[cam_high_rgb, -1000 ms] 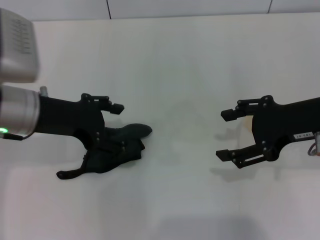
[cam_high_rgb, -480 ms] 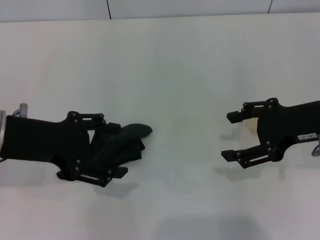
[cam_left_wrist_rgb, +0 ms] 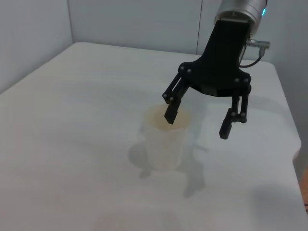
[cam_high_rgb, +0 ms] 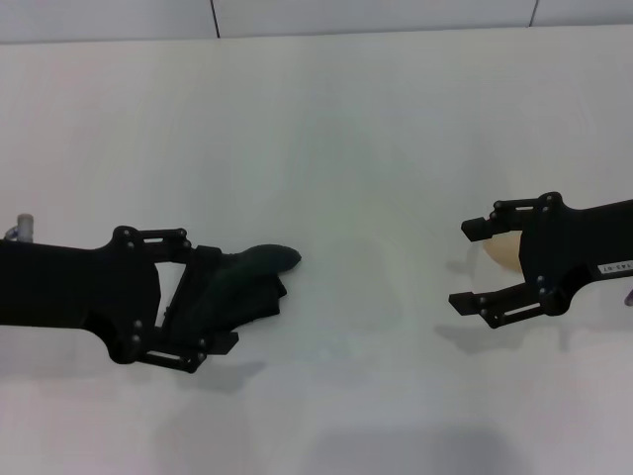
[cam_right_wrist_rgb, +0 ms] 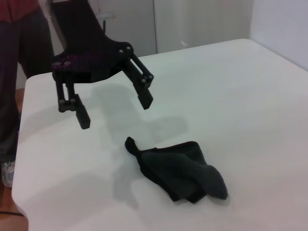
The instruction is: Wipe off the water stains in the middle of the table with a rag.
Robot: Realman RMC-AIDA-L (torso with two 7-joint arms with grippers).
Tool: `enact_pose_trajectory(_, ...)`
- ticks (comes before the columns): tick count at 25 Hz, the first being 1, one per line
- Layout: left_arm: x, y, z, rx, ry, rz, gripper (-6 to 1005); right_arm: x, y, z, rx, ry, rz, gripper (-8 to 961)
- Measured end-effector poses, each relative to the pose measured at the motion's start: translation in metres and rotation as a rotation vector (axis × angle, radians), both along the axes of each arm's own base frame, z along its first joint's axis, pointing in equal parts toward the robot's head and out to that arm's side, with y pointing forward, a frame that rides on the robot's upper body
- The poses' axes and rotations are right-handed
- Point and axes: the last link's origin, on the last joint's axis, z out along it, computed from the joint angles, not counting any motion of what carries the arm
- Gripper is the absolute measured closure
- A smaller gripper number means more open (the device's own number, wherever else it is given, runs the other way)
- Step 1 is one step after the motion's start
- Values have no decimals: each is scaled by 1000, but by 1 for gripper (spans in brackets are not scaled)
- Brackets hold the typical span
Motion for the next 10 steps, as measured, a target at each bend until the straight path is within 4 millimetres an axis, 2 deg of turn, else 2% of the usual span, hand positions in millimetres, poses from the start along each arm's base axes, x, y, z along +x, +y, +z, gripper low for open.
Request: enact_pose_trajectory(10, 0, -2, 0, -2, -3, 0, 113, 3, 2, 5, 20, 4, -9, 96)
